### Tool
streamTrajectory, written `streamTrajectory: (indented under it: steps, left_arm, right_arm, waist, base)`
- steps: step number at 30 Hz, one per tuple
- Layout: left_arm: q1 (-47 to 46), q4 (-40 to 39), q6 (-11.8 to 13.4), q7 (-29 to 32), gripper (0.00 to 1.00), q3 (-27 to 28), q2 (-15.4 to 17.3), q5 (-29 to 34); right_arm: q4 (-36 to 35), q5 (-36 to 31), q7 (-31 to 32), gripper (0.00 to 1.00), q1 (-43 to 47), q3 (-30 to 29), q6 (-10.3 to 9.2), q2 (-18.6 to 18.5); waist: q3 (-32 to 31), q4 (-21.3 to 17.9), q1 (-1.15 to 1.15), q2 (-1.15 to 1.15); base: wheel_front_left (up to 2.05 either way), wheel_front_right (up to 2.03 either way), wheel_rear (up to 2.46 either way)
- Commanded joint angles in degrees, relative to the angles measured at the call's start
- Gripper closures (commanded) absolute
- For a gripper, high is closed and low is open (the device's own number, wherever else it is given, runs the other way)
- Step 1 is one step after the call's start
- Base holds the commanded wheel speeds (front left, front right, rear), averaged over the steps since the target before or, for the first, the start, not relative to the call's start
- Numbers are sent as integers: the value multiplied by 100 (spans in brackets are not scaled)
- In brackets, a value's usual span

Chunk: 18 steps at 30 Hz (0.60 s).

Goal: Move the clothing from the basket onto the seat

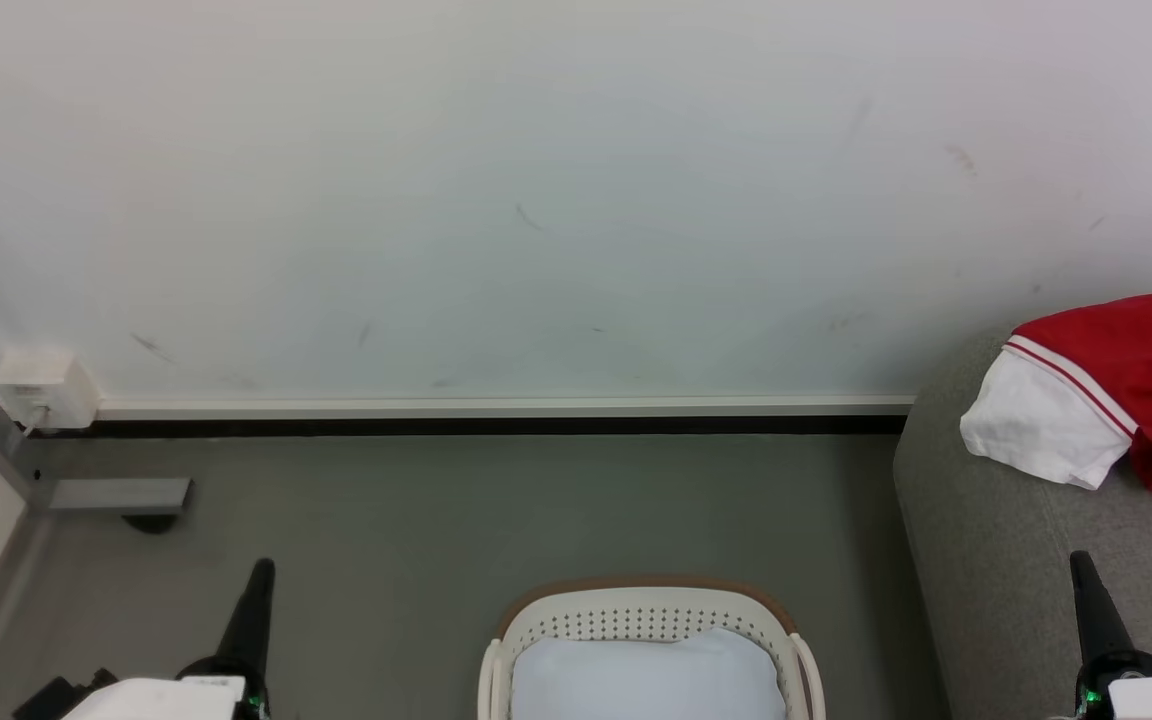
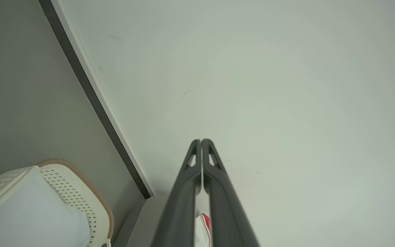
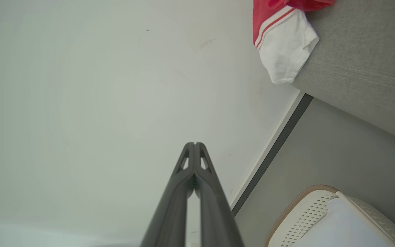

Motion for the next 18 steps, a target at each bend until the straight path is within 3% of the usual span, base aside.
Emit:
streamTrajectory:
  steps: [1,18]
  left_arm:
    - [-101,-27,-52,43,100,63,-6,-180]
    - [-171,-16,-182,228,100,228,-71,-842]
  right_arm:
    - [-54,163,34,100,-91,-24,-11,-61]
    - [-59,944,222,100,-163,-53,-12,-64]
  waist:
    - [5,0,0,0]
    - [54,4,0,0]
  base:
    - [0,0,0]
    - [0,0,0]
